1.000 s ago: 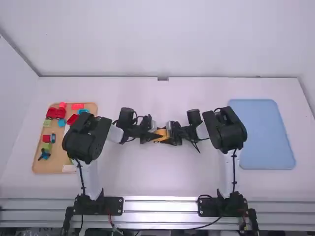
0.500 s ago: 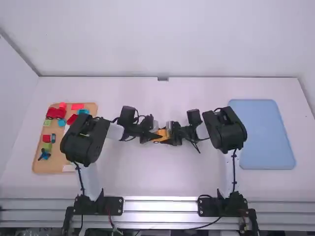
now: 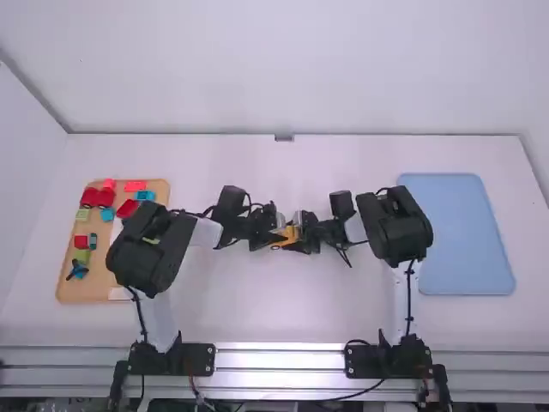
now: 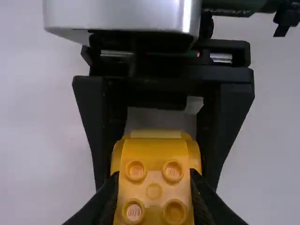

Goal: Assemble lego blocks to make yellow taxi

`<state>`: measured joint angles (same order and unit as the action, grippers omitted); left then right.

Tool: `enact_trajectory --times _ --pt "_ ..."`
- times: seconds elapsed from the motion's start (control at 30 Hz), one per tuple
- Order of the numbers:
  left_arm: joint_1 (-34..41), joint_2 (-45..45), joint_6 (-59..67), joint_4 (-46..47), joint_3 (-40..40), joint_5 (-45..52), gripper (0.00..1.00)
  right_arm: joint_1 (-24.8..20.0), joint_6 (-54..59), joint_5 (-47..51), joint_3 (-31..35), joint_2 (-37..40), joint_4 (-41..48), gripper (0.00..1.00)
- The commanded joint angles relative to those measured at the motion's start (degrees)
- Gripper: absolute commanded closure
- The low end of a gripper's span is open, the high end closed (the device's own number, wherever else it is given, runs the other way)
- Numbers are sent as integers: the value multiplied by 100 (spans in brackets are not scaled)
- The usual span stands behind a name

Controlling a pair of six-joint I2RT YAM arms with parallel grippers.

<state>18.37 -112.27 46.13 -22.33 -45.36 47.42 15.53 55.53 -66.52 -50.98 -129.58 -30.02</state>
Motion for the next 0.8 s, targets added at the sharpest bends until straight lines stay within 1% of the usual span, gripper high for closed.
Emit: enact_trajectory --times 0.0,0.23,0.3,0.47,0.6,0.7,0.77 --pt "553 -693 114 411 481 -1106 98 210 4 227 -42 -68 -85 48" --pt "542 -686 -35 247 468 -1104 98 212 2 229 -44 -68 -85 49" --pt "525 -680 -175 184 433 -1102 91 210 4 229 -44 -68 -87 48" --pt "483 -584 -173 251 341 -1088 89 210 2 245 -44 -68 -85 49" --pt "396 -409 -173 127 350 -1082 74 216 2 249 -44 -68 -85 48" --pt "319 -361 -173 55 350 -1080 72 203 0 245 -44 -68 -85 48" --pt "249 -341 -170 0 350 -1047 73 208 2 249 -42 -68 -85 48"
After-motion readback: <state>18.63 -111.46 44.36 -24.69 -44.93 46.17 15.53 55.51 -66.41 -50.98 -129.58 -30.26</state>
